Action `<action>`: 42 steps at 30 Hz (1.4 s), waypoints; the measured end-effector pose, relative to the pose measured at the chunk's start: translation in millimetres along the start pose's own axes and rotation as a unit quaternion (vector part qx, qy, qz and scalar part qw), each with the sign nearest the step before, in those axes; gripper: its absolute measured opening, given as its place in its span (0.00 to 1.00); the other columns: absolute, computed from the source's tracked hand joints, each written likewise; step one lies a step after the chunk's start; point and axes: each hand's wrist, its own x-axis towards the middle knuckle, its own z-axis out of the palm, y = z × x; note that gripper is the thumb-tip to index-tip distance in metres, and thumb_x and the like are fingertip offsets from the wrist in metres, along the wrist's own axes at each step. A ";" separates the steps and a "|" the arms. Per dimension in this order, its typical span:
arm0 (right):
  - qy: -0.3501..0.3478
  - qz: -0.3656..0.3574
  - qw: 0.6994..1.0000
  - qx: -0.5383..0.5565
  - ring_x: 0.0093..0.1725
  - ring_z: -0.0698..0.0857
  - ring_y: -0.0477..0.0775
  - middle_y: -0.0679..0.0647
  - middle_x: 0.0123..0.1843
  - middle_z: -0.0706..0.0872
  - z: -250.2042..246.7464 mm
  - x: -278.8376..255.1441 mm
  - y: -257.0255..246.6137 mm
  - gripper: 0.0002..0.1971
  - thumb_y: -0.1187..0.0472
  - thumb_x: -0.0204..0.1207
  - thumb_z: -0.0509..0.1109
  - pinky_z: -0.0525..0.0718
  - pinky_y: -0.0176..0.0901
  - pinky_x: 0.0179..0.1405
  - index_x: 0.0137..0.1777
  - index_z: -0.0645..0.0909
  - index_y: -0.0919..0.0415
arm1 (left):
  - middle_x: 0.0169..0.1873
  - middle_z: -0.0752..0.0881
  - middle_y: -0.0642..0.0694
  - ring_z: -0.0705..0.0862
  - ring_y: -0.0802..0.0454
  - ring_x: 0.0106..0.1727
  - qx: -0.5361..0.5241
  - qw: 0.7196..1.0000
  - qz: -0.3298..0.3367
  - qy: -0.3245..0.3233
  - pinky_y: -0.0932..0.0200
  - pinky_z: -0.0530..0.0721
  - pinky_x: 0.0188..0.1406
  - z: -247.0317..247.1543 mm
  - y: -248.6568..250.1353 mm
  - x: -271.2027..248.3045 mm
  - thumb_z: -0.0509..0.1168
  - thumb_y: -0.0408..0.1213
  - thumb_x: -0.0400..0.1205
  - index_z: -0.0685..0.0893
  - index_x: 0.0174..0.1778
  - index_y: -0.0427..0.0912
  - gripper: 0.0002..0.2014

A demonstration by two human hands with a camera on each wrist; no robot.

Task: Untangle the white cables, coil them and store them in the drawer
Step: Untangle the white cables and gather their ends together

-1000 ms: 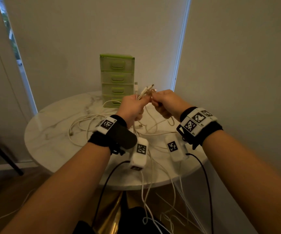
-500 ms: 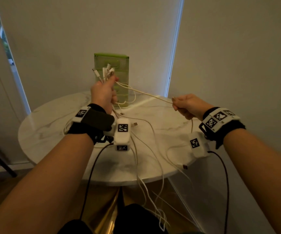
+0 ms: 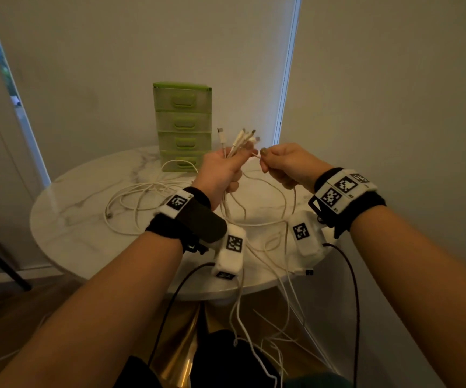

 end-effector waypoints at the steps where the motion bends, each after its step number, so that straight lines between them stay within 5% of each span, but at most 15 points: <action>1: -0.010 0.004 1.000 -0.003 0.15 0.62 0.41 0.42 0.15 0.67 -0.8 -2.9 -0.8 0.19 0.55 0.85 0.56 0.61 0.29 0.15 0.32 0.74 0.59 | 0.15 0.64 0.59 0.60 0.63 0.15 -0.007 1.000 0.002 0.005 0.69 0.58 0.11 1.7 1.2 1.1 0.65 0.39 0.82 0.83 0.43 0.41 0.07; 9: 0.018 0.030 0.998 -0.055 0.15 0.62 0.39 0.42 0.14 0.68 -33.6 -28.4 5.6 0.17 0.58 0.84 0.56 0.60 0.29 0.14 0.34 0.76 0.57 | 0.14 0.63 0.59 0.59 0.62 0.15 -0.070 0.992 0.030 0.098 0.69 0.57 0.12 -3.1 15.5 15.4 0.66 0.35 0.81 0.81 0.42 0.43 0.02; 16: 0.015 0.026 0.998 -0.059 0.22 0.76 0.47 0.52 0.24 0.77 -40.0 -47.9 -9.9 0.08 0.59 0.82 0.61 0.82 0.37 0.24 0.48 0.81 0.58 | 0.13 0.66 0.59 0.61 0.63 0.14 -0.036 0.999 0.005 0.023 0.70 0.59 0.10 28.2 9.3 2.4 0.67 0.35 0.81 0.80 0.49 0.39 0.05; 19: 0.025 0.030 0.998 -0.050 0.17 0.72 0.46 0.49 0.18 0.74 -40.4 -52.5 -17.3 0.07 0.64 0.82 0.60 0.83 0.38 0.23 0.45 0.79 0.58 | 0.16 0.66 0.56 0.61 0.62 0.15 0.020 1.000 -0.012 -0.012 0.70 0.59 0.12 40.9 5.2 -4.7 0.70 0.36 0.79 0.80 0.49 0.38 0.08; 24: 0.014 0.180 0.972 -0.149 0.13 0.63 0.46 0.51 0.16 0.68 -64.0 -66.6 -2.8 0.10 0.68 0.80 0.61 0.66 0.30 0.14 0.38 0.78 0.61 | 0.20 0.65 0.53 0.61 0.61 0.17 0.034 0.999 -0.007 0.026 0.69 0.59 0.12 31.5 7.8 -7.0 0.69 0.44 0.79 0.81 0.38 0.40 0.11; 26: 0.002 0.244 0.949 -0.200 0.15 0.67 0.49 0.55 0.19 0.72 -69.5 -71.5 3.1 0.08 0.68 0.79 0.62 0.70 0.33 0.16 0.39 0.79 0.62 | 0.19 0.65 0.54 0.62 0.62 0.16 0.002 0.999 -0.007 0.037 0.69 0.60 0.12 26.4 8.3 -5.9 0.65 0.45 0.82 0.78 0.36 0.43 0.12; 29: 0.025 0.229 0.941 -0.247 0.34 0.84 0.56 0.58 0.37 0.86 -63.7 -69.6 3.9 0.07 0.61 0.81 0.62 0.85 0.48 0.38 0.49 0.80 0.63 | 0.15 0.66 0.58 0.61 0.62 0.14 -0.035 0.999 -0.011 0.028 0.71 0.60 0.12 25.7 7.4 -5.9 0.60 0.45 0.85 0.73 0.35 0.45 0.13; 33: 0.094 0.118 0.922 -0.356 0.55 0.81 0.55 0.56 0.56 0.84 -40.3 -48.8 3.2 0.14 0.56 0.80 0.62 0.77 0.47 0.59 0.60 0.80 0.63 | 0.14 0.64 0.57 0.59 0.61 0.15 -0.075 0.997 -0.023 -0.003 0.71 0.59 0.12 24.5 10.0 -8.4 0.56 0.48 0.86 0.67 0.29 0.48 0.18; 35: 0.106 0.067 0.953 -0.277 0.59 0.82 0.56 0.58 0.61 0.84 -23.9 -37.6 2.6 0.14 0.59 0.81 0.62 0.77 0.43 0.60 0.61 0.80 0.64 | 0.15 0.63 0.56 0.58 0.61 0.15 -0.084 0.996 -0.015 -0.016 0.70 0.59 0.11 22.6 12.0 -8.8 0.55 0.48 0.86 0.65 0.28 0.49 0.20; 38: 0.070 0.040 0.992 -0.093 0.59 0.82 0.51 0.57 0.62 0.84 5.8 -27.2 -5.8 0.16 0.60 0.84 0.57 0.77 0.26 0.47 0.67 0.77 0.65 | 0.16 0.61 0.56 0.56 0.60 0.16 -0.092 0.996 0.003 -0.023 0.70 0.58 0.12 20.7 12.2 -8.0 0.55 0.49 0.86 0.65 0.27 0.49 0.20; 42: -0.052 0.036 0.987 0.148 0.40 0.81 0.50 0.56 0.43 0.81 43.4 -17.2 -14.2 0.17 0.53 0.86 0.48 0.77 0.36 0.39 0.55 0.74 0.63 | 0.17 0.63 0.55 0.61 0.61 0.14 -0.136 0.991 0.006 0.016 0.69 0.60 0.11 15.5 4.1 -4.4 0.55 0.48 0.86 0.66 0.28 0.48 0.20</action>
